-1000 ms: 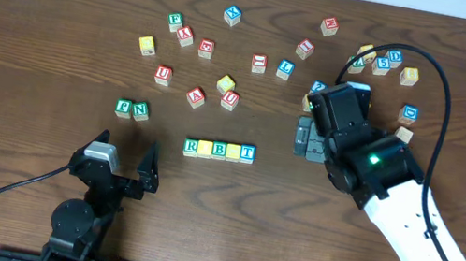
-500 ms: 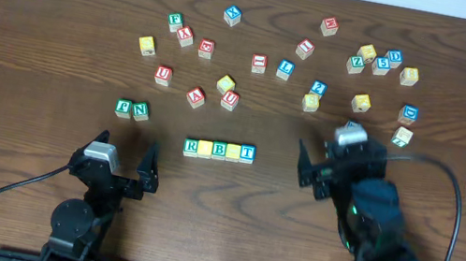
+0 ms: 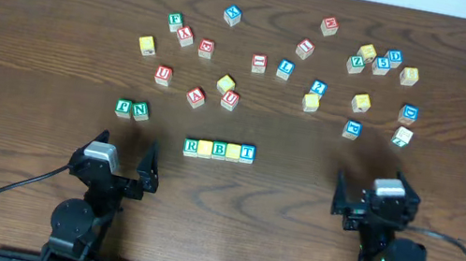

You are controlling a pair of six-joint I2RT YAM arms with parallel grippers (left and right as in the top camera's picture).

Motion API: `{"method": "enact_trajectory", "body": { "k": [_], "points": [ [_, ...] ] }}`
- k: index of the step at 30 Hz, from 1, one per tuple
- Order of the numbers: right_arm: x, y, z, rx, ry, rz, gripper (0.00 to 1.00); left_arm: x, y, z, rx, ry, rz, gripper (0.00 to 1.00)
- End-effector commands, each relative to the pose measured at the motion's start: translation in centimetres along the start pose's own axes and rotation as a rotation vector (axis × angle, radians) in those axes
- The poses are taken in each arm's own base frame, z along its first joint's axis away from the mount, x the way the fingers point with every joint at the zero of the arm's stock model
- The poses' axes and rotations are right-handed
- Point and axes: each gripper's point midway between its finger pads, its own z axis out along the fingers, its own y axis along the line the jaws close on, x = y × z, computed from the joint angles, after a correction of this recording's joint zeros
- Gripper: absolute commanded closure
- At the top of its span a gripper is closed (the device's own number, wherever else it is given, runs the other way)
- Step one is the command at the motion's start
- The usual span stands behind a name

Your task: Spell out ROBOT

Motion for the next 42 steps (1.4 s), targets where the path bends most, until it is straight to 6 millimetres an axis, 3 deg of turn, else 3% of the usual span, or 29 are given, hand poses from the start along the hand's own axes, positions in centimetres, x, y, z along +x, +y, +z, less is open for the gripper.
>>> {"method": "enact_trajectory", "body": {
  "k": [1,3,8,42],
  "points": [
    [0.5,-1.0,-0.4,0.029,-0.051,0.003,0.01,1.4,0.8,0.1,-0.033,0.042,0.009,0.02],
    [1.0,-1.7,-0.8,0.053,-0.033,0.008,0.01,1.4,0.8,0.1,-0.033,0.042,0.009,0.02],
    [0.2,-3.0,-1.2,0.099,-0.071,0.015,0.01,1.4,0.8,0.1,-0.033,0.043,0.009,0.02],
    [0.1,-3.1,-1.2,0.102,-0.074,0.015,0.01,1.4,0.8,0.1,-0.033,0.042,0.009,0.02]
  ]
}}
